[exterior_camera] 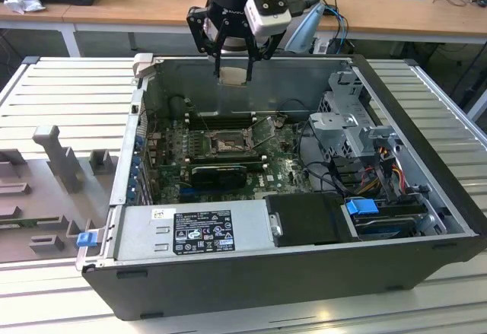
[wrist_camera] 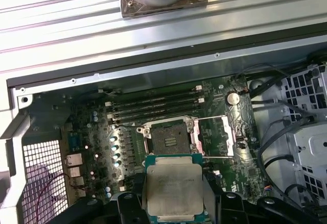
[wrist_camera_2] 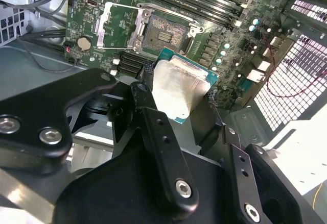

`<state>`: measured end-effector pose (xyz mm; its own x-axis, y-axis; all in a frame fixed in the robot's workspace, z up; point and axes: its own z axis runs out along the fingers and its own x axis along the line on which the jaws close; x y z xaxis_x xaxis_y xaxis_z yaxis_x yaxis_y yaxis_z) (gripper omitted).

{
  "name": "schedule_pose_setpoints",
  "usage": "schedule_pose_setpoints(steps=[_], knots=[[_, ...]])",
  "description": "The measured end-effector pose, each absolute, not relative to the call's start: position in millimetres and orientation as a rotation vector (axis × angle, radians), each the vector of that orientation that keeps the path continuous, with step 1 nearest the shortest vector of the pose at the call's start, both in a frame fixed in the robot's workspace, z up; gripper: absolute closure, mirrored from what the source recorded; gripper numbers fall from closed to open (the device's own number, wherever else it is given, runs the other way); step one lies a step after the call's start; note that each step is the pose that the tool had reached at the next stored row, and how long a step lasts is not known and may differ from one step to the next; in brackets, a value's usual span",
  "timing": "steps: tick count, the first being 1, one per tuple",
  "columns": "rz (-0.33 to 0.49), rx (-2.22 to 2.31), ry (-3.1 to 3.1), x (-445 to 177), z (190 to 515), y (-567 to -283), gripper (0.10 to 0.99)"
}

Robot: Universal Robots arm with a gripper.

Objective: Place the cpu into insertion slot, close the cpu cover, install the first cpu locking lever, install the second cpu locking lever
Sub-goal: 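Place the cpu into insertion slot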

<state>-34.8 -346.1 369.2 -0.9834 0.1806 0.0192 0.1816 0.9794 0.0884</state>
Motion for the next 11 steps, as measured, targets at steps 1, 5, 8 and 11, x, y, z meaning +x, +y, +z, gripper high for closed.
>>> schedule_pose_setpoints(steps=[1, 5, 8, 11], knots=[[-0.141, -0.289, -3.114, -34.8, 369.2, -346.1, 0.557], [-0.141, -0.303, -3.113, -34.8, 369.2, -346.1, 0.557], [-0.141, -0.312, -3.113, -34.8, 369.2, -346.1, 0.557], [-0.141, -0.328, -3.111, -34.8, 369.2, -346.1, 0.557]])
